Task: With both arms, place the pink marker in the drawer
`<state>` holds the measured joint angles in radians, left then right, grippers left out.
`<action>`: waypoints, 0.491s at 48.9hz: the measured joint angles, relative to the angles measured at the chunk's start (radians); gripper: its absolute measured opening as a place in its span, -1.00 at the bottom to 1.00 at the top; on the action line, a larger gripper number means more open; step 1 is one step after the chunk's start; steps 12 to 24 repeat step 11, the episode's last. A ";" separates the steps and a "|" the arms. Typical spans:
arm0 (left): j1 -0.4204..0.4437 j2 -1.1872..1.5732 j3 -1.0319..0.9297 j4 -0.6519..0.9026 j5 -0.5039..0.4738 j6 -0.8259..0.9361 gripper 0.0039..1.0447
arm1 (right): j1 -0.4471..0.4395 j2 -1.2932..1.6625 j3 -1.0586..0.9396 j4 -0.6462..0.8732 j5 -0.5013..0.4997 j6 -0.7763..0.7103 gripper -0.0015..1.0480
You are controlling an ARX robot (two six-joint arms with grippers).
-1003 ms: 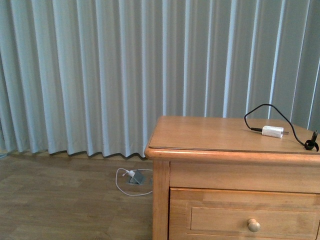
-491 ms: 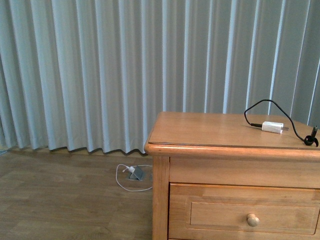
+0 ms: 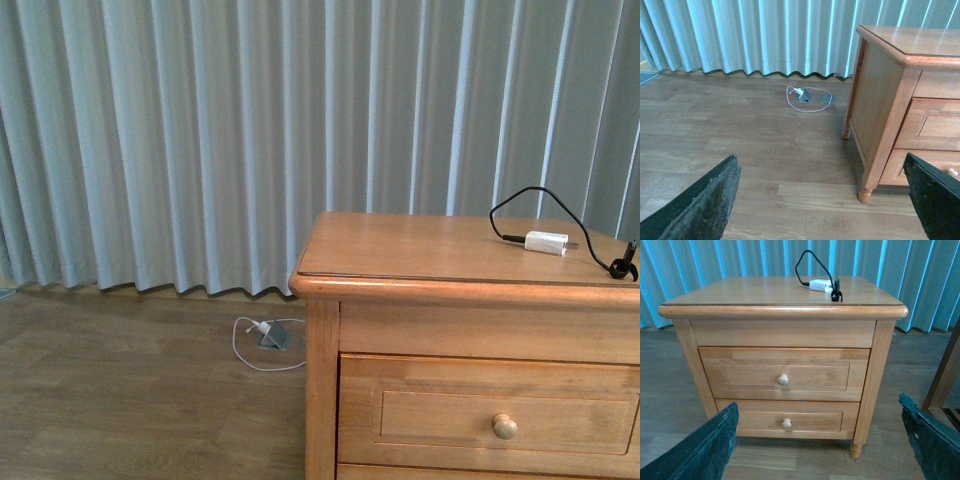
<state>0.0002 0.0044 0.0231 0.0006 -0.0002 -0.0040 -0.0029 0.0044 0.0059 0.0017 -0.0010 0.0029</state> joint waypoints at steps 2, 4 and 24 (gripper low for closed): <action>0.000 0.000 0.000 0.000 0.000 0.000 0.89 | 0.000 0.000 0.000 0.000 0.000 0.000 0.84; 0.000 0.000 0.000 0.000 0.000 0.000 0.89 | 0.000 0.000 0.000 0.000 0.000 0.000 0.84; 0.000 0.000 0.000 0.000 0.000 0.000 0.89 | 0.000 0.000 0.000 0.000 0.000 0.000 0.84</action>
